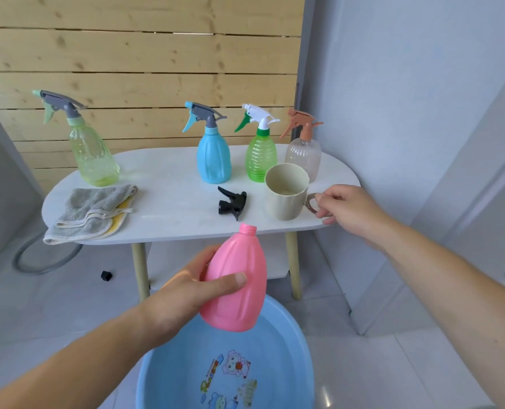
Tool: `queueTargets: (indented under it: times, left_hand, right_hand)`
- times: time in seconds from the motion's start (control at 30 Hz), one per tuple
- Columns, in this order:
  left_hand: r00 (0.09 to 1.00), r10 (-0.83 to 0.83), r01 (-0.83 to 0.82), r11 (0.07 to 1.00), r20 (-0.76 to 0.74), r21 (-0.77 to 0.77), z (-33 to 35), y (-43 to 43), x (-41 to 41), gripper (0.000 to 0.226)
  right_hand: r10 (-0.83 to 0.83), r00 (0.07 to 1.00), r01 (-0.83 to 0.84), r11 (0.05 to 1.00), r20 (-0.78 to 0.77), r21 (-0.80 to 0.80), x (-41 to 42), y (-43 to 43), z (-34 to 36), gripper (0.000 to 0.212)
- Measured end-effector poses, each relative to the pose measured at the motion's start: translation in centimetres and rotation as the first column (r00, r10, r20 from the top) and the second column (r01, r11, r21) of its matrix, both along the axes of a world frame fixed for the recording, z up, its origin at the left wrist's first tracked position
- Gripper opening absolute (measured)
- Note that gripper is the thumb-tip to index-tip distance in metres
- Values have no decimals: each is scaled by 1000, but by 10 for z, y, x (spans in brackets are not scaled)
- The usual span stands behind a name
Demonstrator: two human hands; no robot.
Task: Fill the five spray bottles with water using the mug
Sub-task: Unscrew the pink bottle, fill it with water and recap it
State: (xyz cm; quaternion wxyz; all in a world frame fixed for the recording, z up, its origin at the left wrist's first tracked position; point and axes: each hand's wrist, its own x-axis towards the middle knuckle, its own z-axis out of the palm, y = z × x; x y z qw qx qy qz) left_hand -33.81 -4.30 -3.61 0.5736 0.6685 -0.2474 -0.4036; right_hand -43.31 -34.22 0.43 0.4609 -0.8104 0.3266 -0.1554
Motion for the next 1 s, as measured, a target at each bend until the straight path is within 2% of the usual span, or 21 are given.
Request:
queueTargets:
  times: [0.1, 0.17, 0.37, 0.47, 0.57, 0.73, 0.83, 1.0]
  left_hand:
    - [1000, -4, 4, 1000, 17, 7, -5, 11, -1, 72]
    - [999, -32, 31, 999, 24, 33, -12, 21, -2, 75]
    - [995, -100, 103, 968, -25, 227, -51, 57, -2, 72]
    - [994, -14, 45, 956, -108, 291, -82, 65, -3, 76]
    - [985, 76, -19, 938, -152, 346, -116, 70, -11, 87]
    - [970, 128, -39, 922, -206, 386, -162, 82, -25, 91]
    - [967, 145, -51, 915, -208, 400, -178, 85, -23, 92]
    - [963, 138, -31, 911, -233, 412, -192, 88, -22, 79]
  right_hand:
    - [85, 996, -90, 976, 30, 196, -15, 37, 5, 25]
    - [145, 989, -141, 952, 4, 270, -23, 60, -4, 25]
    - [205, 960, -104, 892, -188, 440, -21, 104, -81, 17]
    - [240, 916, -89, 902, -321, 422, -15, 116, -133, 14]
    - [269, 869, -103, 919, -415, 380, -12, 118, -182, 20]
    - [281, 814, -251, 959, -508, 129, -13, 118, -236, 35]
    - [331, 789, -370, 929, -518, 30, -15, 122, -254, 40]
    - [422, 732, -508, 861, -534, -16, -5, 118, -274, 40]
